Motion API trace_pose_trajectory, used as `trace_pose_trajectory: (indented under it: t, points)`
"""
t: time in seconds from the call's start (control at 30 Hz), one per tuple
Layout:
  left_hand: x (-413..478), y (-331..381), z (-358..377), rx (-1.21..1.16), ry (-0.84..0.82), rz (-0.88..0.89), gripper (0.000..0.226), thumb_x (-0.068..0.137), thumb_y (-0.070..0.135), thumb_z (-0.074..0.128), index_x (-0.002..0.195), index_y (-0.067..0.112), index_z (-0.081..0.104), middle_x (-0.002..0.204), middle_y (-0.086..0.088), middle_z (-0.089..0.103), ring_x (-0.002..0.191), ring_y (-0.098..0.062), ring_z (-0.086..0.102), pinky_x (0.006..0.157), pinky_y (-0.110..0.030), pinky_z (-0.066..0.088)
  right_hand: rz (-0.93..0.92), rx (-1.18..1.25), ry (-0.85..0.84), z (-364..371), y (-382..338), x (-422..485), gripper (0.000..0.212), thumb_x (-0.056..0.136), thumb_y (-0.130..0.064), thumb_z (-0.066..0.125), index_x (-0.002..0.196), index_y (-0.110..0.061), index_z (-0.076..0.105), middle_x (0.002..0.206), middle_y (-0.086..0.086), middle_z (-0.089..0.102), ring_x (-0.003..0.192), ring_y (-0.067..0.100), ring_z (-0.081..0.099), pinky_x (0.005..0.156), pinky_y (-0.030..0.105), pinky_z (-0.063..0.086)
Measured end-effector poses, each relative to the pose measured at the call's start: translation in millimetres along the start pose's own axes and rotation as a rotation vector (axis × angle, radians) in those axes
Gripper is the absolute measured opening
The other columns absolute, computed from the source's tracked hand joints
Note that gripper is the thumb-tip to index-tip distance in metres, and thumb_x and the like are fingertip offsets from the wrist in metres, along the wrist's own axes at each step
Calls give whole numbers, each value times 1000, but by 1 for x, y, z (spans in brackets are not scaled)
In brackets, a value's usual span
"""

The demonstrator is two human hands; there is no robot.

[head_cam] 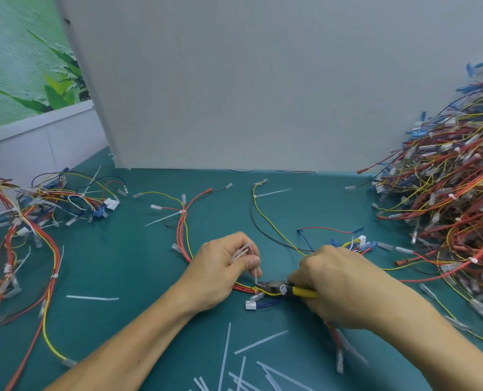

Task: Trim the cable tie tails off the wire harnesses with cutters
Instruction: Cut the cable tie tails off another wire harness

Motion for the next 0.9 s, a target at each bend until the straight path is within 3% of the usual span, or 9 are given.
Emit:
trace_pose_trajectory:
  t: [0.27,0.33,0.37,0.43,0.53,0.63,0.73,0.83,0.9]
  points:
    - [0,2,0,-1,44,-19,15,90,6,60,79,16,60,71,4,72,76,-13,67,86,-37,49,-7,-57,-12,-2,-1,-3,13,80,-14,48,72,-18,39,68,2,32,70,32,41,47,29,18]
    - [1,6,-3,-50,68,-17,15,90,4,59,79,14,59,70,1,72,67,-12,65,78,-31,51,5,-55,-25,-3,-1,-3,14,80,-14,49,72,-18,39,67,2,32,70,32,40,47,29,18]
    - [1,7,-5,-137,88,-34,16,91,3,58,79,13,58,68,-1,70,55,-10,60,65,-24,50,12,-58,-28,-3,0,-3,15,80,-14,49,71,-18,38,67,2,32,70,32,40,47,28,19]
    - [3,10,-15,-420,150,-108,17,93,1,53,80,12,55,62,-3,63,36,-6,36,41,-17,32,26,-70,-39,-3,5,-5,13,78,-14,50,72,-18,39,70,2,37,72,32,43,47,28,20]
    - [7,8,-39,-784,246,-204,20,96,2,44,83,12,56,55,0,43,39,-7,22,39,-19,27,124,-73,-96,-6,25,-16,11,76,-14,52,85,-22,52,77,0,50,72,30,46,47,27,27]
    - [6,5,-55,-909,251,-244,25,96,1,33,81,11,51,55,-2,38,43,-13,27,43,-24,33,242,29,-205,-13,46,-29,10,71,-17,57,73,-25,53,67,1,51,73,28,55,55,30,46]
    - [2,0,-53,-748,162,-246,24,100,1,32,86,11,49,60,-3,44,45,-12,32,44,-24,36,296,93,-226,-25,56,-34,19,71,-32,69,63,-28,52,63,-4,52,75,21,55,59,28,46]
    - [-3,-1,-53,-308,88,-146,18,97,11,51,82,17,57,58,5,44,45,-7,30,46,-18,30,344,62,-84,-42,62,-39,34,74,-50,70,92,-25,54,85,-4,60,88,20,57,74,34,50]
    - [-5,4,-56,-20,6,-70,9,79,28,74,76,24,66,52,11,37,48,-8,30,48,-19,26,387,76,20,-53,59,-44,46,80,-57,65,106,-25,43,97,-4,60,97,23,56,81,37,48]
Point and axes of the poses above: each hand's wrist, its own x-axis towards the middle knuckle, its own z-axis out of the palm, y = z × x, the point moved 3 cm from there along x, towards the middle knuckle
